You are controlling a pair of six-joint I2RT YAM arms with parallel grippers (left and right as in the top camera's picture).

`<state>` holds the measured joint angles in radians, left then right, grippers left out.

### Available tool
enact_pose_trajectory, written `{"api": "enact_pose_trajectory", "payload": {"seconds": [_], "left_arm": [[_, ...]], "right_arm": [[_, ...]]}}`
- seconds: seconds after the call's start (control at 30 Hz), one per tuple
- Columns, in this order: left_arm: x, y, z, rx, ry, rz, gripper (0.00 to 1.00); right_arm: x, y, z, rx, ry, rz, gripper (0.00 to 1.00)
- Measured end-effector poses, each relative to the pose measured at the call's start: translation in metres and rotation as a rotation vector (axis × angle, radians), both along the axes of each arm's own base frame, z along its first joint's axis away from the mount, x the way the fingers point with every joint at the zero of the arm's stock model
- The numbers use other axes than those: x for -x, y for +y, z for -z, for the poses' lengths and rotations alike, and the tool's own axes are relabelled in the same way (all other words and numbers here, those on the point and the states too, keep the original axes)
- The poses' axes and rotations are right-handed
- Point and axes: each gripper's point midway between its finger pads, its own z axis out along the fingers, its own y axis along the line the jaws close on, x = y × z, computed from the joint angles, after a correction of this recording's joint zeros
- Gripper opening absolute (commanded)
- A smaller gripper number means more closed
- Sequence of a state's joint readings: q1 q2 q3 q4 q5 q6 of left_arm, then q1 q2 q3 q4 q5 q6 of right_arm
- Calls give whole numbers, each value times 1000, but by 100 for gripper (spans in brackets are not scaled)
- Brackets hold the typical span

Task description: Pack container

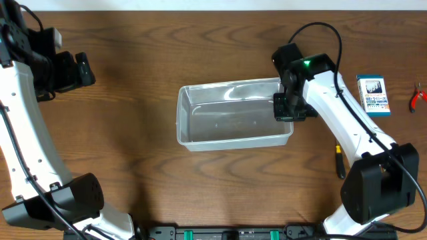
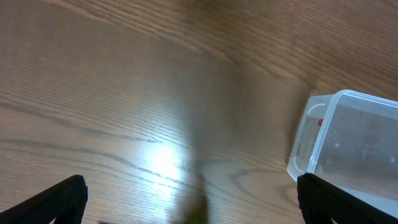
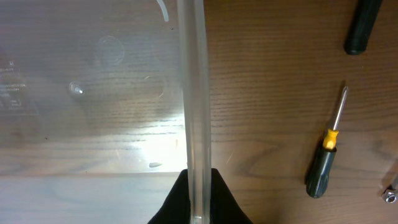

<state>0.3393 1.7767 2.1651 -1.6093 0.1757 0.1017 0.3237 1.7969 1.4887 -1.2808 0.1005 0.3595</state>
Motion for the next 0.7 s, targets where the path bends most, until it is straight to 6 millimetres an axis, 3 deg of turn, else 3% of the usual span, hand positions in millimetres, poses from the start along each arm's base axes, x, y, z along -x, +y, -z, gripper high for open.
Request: {"api": "enact_pose_trajectory", "payload": {"seconds": [0.43,0.7], "left_arm": [[0,0,0,0,0,0,98],[0,0,0,0,-1,0,98]], "right_arm": [[8,-20,9,24,38,36,1],[8,-22,20,22,33,18,1]]}}
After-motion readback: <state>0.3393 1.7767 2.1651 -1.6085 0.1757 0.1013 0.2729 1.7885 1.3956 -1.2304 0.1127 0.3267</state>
